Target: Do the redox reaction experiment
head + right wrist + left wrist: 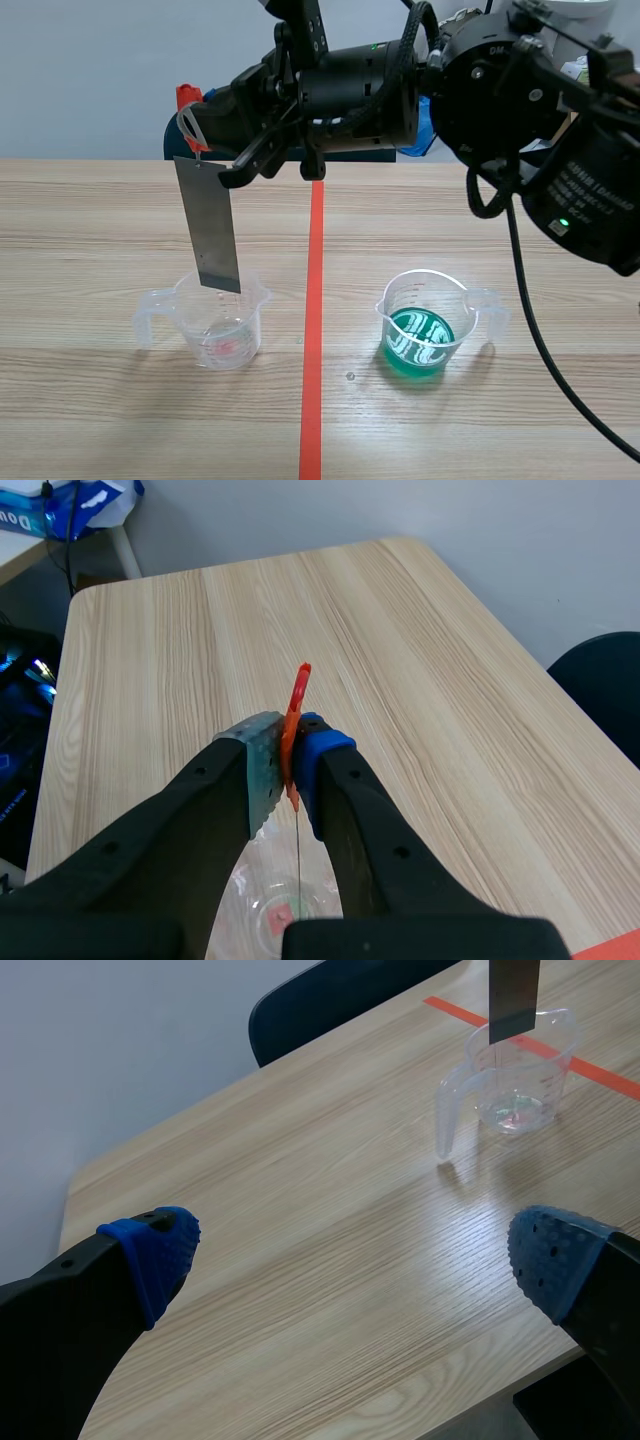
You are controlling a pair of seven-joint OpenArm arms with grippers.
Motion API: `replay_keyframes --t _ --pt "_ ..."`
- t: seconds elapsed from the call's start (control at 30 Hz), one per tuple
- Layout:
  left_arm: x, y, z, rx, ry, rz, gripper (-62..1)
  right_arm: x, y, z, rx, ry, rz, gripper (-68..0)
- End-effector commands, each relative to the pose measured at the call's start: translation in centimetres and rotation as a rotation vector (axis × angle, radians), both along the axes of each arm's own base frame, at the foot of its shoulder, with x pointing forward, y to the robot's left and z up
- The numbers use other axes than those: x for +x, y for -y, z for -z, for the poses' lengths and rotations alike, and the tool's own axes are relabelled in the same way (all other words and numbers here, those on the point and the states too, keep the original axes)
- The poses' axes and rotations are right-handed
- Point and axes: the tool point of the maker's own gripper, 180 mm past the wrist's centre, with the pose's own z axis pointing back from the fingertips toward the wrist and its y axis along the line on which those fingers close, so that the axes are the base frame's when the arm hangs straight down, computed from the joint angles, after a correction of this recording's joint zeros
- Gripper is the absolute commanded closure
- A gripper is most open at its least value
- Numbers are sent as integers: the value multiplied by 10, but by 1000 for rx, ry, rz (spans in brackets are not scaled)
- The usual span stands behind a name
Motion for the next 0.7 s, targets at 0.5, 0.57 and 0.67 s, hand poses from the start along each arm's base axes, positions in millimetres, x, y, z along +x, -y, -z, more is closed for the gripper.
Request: replay_keyframes --t 0.5,0.57,0.67 --pt "2 1 -7 -12 32 -2 -623 6 -13 29 -37 2 -24 -6" --pt "2 1 -7 -12 32 -2 -623 2 -16 32 -47 18 -38 -6" --pt "2 1 -7 -12 32 -2 -623 -1 -18 35 -61 30 -47 -6"
